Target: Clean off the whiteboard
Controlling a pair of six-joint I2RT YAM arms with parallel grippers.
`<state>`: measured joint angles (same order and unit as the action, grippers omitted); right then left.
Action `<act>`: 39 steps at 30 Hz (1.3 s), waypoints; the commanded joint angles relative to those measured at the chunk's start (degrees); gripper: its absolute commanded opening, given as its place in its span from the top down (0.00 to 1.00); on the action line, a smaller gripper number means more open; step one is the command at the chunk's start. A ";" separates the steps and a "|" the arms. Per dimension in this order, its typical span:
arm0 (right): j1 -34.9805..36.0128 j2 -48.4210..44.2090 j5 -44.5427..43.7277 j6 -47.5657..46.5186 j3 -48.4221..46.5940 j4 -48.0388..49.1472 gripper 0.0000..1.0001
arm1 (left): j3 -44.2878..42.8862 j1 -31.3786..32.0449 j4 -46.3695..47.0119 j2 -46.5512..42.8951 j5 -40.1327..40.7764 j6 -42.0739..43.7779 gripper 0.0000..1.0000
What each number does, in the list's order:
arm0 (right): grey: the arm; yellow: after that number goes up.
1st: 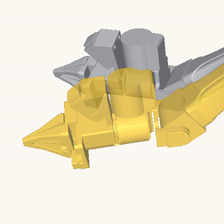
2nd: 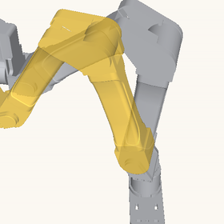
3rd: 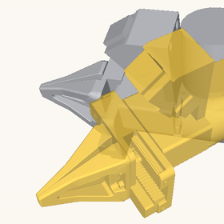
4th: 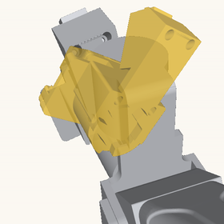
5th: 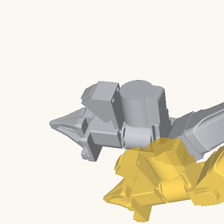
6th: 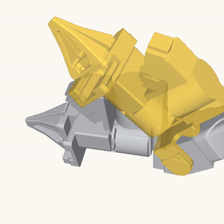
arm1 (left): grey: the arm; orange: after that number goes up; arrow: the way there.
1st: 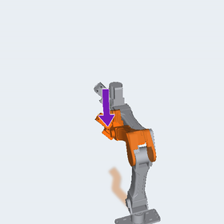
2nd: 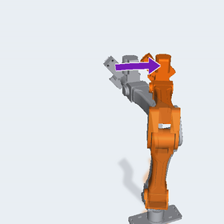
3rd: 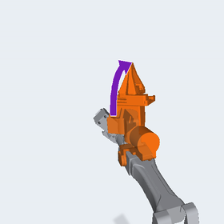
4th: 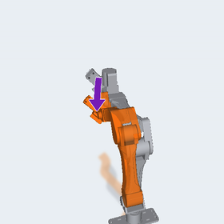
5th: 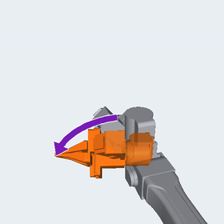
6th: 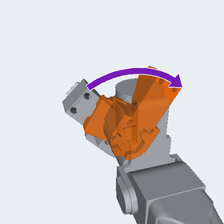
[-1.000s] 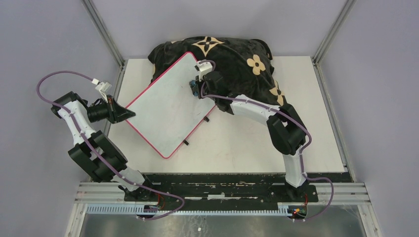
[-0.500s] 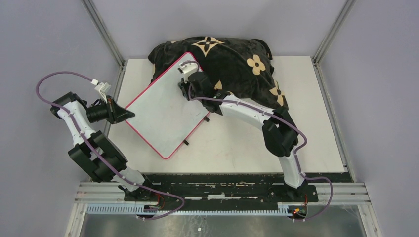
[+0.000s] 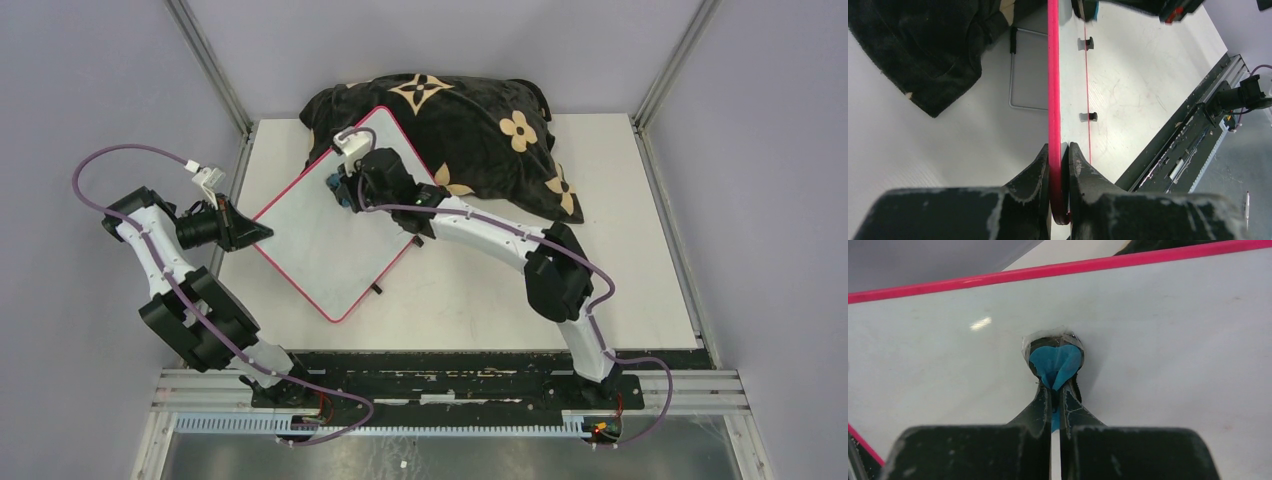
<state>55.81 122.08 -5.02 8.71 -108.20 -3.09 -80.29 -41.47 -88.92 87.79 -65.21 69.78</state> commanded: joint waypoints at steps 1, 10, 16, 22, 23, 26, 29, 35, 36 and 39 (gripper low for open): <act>-9.46 0.70 -0.87 3.31 2.95 1.02 0.99 | 0.10 0.45 5.10 -2.35 5.54 5.58 0.97; -18.31 -7.07 0.59 6.14 14.31 4.95 0.99 | -1.43 0.43 5.12 -1.95 5.07 4.20 0.96; -18.70 -12.92 0.94 6.38 18.85 4.89 0.99 | -2.47 0.43 5.22 -2.72 4.16 2.70 0.84; -18.64 -20.94 0.09 7.10 26.98 5.78 0.99 | -2.60 0.43 5.24 -4.19 2.77 2.03 0.57; -18.68 -22.33 0.58 7.33 28.22 6.08 0.99 | -2.59 0.43 5.23 -4.47 2.57 2.03 0.52; -18.63 -24.94 2.11 7.85 29.80 4.39 0.99 | -3.12 0.46 5.18 -4.90 2.17 1.12 0.31; -18.64 -27.51 2.79 8.57 31.94 2.77 0.99 | -3.66 0.47 5.19 -5.22 1.61 0.05 0.12; -18.64 -31.56 -4.12 8.85 34.54 -11.22 0.98 | -4.22 0.34 6.50 -8.23 0.35 -3.97 0.01; -18.68 -31.95 -5.05 8.68 34.68 -14.66 0.96 | -4.09 0.34 7.75 -9.16 -0.22 -6.17 0.01; -18.64 -32.66 -7.65 9.39 36.39 -22.84 0.88 | -2.21 0.34 15.51 -13.86 -3.12 -15.10 0.01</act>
<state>37.34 92.58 -7.62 16.91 -73.65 -13.58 -82.17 -41.21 -82.06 80.38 -63.37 66.28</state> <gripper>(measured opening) 0.079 0.991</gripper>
